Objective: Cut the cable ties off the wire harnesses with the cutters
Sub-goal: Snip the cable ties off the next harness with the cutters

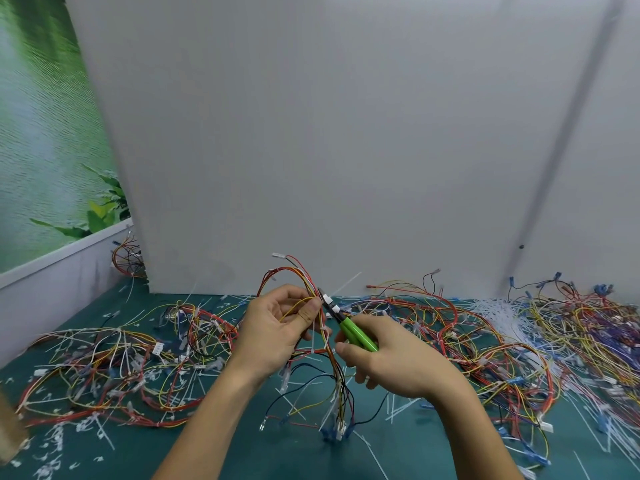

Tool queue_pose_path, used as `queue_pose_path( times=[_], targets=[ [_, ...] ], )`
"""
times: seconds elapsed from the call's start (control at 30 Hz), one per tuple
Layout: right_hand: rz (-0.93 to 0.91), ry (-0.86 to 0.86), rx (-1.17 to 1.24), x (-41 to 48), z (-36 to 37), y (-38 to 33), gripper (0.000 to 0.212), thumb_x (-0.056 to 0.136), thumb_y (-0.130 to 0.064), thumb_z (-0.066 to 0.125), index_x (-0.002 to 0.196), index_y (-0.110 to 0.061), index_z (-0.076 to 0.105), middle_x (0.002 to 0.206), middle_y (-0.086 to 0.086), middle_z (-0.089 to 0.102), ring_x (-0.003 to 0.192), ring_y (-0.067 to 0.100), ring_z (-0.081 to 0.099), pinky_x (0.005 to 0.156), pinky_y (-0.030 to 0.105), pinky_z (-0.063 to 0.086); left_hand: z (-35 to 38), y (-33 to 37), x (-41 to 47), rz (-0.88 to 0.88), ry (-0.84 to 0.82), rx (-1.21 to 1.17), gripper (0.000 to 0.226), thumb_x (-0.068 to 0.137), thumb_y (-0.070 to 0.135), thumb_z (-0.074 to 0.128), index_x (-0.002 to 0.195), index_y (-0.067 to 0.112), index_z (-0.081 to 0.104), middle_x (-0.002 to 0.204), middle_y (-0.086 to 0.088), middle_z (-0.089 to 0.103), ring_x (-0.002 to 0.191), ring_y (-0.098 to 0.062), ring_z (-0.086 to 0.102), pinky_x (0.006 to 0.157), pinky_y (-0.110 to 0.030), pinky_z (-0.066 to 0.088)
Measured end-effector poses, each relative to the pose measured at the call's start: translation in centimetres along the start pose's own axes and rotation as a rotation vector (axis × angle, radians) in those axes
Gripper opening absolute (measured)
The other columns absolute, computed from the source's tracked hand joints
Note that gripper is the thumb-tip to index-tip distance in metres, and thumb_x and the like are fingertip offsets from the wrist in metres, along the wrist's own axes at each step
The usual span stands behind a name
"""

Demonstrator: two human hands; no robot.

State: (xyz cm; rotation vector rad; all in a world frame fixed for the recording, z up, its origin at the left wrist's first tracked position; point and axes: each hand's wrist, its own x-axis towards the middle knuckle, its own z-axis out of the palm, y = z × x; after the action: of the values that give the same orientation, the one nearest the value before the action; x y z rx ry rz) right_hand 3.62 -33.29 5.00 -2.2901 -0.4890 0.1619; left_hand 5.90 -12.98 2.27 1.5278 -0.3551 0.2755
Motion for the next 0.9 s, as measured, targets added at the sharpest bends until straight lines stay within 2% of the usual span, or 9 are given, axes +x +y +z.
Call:
queue_pose_path(
  times=[0.07,0.17,0.3,0.43,0.5,0.6,0.67,0.77,0.9],
  targets=[
    [0.003,-0.006,0.009,-0.02,-0.03,-0.05,0.016,0.1,-0.035,0.061,0.103,-0.019,0.062,0.09,0.007,0.069,0.071,0.019,0.072,0.066,0.036,0.064,0.1,-0.02,-0.02,-0.004,-0.001,-0.008,0.011,0.085,0.032,0.074,0.09,0.023,0.071,0.082,-0.012,0.076,0.079,-0.033,0.076,0.062,-0.029,0.057],
    [0.004,0.011,0.001,-0.01,0.29,-0.29,0.02,0.102,-0.035,0.058,0.1,-0.015,0.059,0.079,0.006,0.06,0.059,0.014,0.064,0.056,0.031,0.061,0.12,-0.09,0.06,-0.003,0.012,-0.009,0.014,0.085,0.03,0.074,0.092,0.019,0.071,0.08,-0.013,0.075,0.079,-0.035,0.076,0.061,-0.028,0.056],
    [-0.004,0.076,-0.043,0.21,0.53,-0.18,0.022,0.102,-0.031,0.056,0.094,-0.01,0.058,0.073,0.007,0.052,0.056,0.022,0.054,0.055,0.048,0.058,-0.08,-0.04,0.12,-0.002,0.012,-0.009,0.019,0.085,0.029,0.073,0.095,0.013,0.069,0.08,-0.013,0.075,0.077,-0.033,0.076,0.061,-0.027,0.057],
    [-0.008,0.062,0.007,0.13,0.25,-0.09,0.019,0.102,-0.031,0.058,0.091,-0.016,0.059,0.076,0.007,0.055,0.055,0.019,0.054,0.049,0.035,0.058,-0.02,0.09,0.06,-0.011,-0.003,-0.011,0.02,0.085,0.029,0.073,0.095,0.012,0.068,0.08,-0.013,0.075,0.077,-0.033,0.076,0.061,-0.027,0.057],
    [0.003,0.042,0.029,0.08,0.19,0.0,0.021,0.102,-0.035,0.059,0.091,-0.018,0.059,0.076,0.006,0.056,0.055,0.018,0.058,0.054,0.036,0.061,0.01,0.06,0.03,-0.007,-0.001,-0.012,0.02,0.085,0.029,0.073,0.094,0.012,0.069,0.079,-0.014,0.075,0.077,-0.034,0.076,0.061,-0.028,0.057],
    [0.03,-0.029,0.085,-0.11,0.17,0.09,0.027,0.098,-0.045,0.062,0.098,-0.019,0.06,0.078,0.006,0.063,0.064,0.024,0.069,0.068,0.053,0.064,0.08,0.11,-0.02,-0.003,-0.002,-0.004,0.013,0.085,0.03,0.073,0.089,0.018,0.071,0.078,-0.014,0.075,0.077,-0.035,0.075,0.062,-0.029,0.057],
    [0.033,-0.065,0.112,-0.24,0.18,0.08,0.03,0.096,-0.048,0.063,0.101,-0.019,0.062,0.078,0.002,0.065,0.069,0.025,0.071,0.071,0.06,0.061,0.14,0.17,-0.03,-0.006,-0.008,-0.003,0.009,0.085,0.03,0.073,0.086,0.022,0.071,0.078,-0.014,0.075,0.077,-0.035,0.075,0.062,-0.028,0.057],
    [0.027,-0.077,0.133,-0.22,0.24,0.11,0.029,0.097,-0.046,0.063,0.101,-0.017,0.062,0.076,0.0,0.063,0.066,0.019,0.068,0.071,0.059,0.062,0.15,0.19,-0.02,-0.011,-0.015,-0.006,0.006,0.085,0.03,0.073,0.085,0.025,0.072,0.078,-0.014,0.074,0.078,-0.036,0.075,0.062,-0.028,0.056],
    [0.042,-0.043,0.109,-0.08,0.34,0.16,0.031,0.101,-0.039,0.06,0.097,-0.009,0.056,0.074,0.007,0.057,0.058,0.02,0.061,0.064,0.058,0.062,0.02,0.18,-0.04,-0.019,-0.018,-0.002,0.007,0.084,0.032,0.073,0.085,0.025,0.072,0.079,-0.014,0.074,0.078,-0.037,0.075,0.062,-0.028,0.056]
  ],
)
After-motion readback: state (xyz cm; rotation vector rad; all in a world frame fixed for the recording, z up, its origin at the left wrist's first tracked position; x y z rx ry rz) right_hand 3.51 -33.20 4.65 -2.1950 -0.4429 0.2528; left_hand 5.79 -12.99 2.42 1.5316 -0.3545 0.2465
